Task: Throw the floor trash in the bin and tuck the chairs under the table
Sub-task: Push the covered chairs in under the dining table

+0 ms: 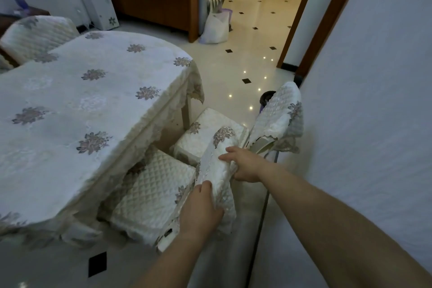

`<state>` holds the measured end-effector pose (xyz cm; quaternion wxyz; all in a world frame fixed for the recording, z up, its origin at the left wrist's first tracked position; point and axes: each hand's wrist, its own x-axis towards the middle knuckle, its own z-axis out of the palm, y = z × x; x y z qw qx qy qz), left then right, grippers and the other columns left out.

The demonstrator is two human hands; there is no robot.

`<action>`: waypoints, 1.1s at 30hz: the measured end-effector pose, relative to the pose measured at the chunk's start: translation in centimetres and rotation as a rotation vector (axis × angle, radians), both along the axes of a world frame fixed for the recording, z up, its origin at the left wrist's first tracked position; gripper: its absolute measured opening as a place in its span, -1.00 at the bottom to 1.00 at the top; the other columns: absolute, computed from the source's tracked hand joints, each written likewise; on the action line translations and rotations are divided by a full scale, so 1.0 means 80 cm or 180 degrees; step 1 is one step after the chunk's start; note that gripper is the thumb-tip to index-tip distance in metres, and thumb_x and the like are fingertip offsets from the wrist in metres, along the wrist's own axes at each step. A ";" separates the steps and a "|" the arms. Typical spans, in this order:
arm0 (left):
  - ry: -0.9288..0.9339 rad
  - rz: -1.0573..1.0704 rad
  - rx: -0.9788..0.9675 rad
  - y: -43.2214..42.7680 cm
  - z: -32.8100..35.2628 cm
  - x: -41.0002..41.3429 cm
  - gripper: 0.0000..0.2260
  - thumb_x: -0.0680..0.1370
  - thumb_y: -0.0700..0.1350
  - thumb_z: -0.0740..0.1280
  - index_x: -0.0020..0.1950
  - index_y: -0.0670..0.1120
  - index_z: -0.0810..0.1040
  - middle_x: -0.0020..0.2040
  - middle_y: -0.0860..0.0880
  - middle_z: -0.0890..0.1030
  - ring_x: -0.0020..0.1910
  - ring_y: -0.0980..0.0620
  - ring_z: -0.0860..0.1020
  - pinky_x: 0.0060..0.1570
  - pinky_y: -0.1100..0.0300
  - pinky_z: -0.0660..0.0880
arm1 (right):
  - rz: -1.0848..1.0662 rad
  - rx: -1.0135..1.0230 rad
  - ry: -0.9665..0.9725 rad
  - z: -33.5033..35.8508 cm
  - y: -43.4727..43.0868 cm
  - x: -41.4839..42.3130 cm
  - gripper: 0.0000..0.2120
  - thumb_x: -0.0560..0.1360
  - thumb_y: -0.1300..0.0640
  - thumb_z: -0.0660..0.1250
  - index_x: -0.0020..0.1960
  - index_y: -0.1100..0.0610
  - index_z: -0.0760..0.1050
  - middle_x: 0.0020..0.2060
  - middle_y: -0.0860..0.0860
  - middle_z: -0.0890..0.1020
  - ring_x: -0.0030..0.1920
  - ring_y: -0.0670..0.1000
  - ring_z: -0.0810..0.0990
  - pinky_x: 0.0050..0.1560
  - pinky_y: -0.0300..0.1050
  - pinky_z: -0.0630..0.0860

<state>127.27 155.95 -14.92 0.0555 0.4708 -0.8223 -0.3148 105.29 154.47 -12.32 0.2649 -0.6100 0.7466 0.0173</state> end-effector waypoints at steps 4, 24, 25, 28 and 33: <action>0.0045 0.0077 -0.0185 -0.007 -0.011 0.001 -0.60 0.51 -0.05 0.36 0.32 0.03 0.38 0.19 -0.01 0.53 0.08 -0.04 0.55 0.01 -0.02 0.57 | 0.0012 -0.0205 -0.0047 -0.002 -0.009 -0.001 -0.35 0.46 0.08 0.51 0.50 -0.07 0.41 0.56 0.07 0.28 0.54 0.13 0.28 0.53 0.06 0.25; 0.0227 0.0460 -0.0154 -0.058 -0.015 0.031 -0.65 0.46 -0.13 0.37 0.23 0.09 0.52 0.11 0.08 0.59 0.00 0.03 0.58 -0.08 0.05 0.57 | -0.0170 -0.0464 -0.0120 -0.004 -0.066 0.038 -0.44 0.40 0.14 0.55 0.38 -0.04 0.56 0.50 0.04 0.40 0.45 0.12 0.40 0.43 0.07 0.37; 0.0219 0.0466 -0.0148 -0.063 -0.014 0.035 -0.63 0.44 -0.14 0.38 0.23 0.09 0.52 0.10 0.07 0.60 0.00 0.02 0.58 -0.08 0.05 0.56 | -0.0157 -0.0458 -0.0106 -0.003 -0.071 0.042 -0.44 0.40 0.13 0.55 0.39 -0.04 0.55 0.51 0.04 0.39 0.45 0.12 0.40 0.43 0.06 0.37; 0.0192 0.0472 -0.0086 -0.079 -0.012 0.045 -0.61 0.41 -0.15 0.39 0.20 0.12 0.50 0.08 0.06 0.59 -0.03 0.01 0.58 -0.08 0.03 0.58 | -0.0081 -0.0437 -0.0049 -0.004 -0.088 0.052 -0.44 0.41 0.11 0.55 0.39 -0.03 0.55 0.50 0.04 0.40 0.44 0.13 0.41 0.41 0.02 0.37; 0.0197 0.0503 -0.0091 -0.102 -0.014 0.060 -0.64 0.43 -0.14 0.36 0.19 0.14 0.50 0.05 0.04 0.59 -0.05 -0.03 0.59 -0.09 -0.04 0.59 | -0.0046 -0.0490 0.0014 -0.007 -0.115 0.069 -0.45 0.39 0.10 0.56 0.36 -0.05 0.58 0.45 0.03 0.46 0.40 0.13 0.46 0.35 -0.02 0.39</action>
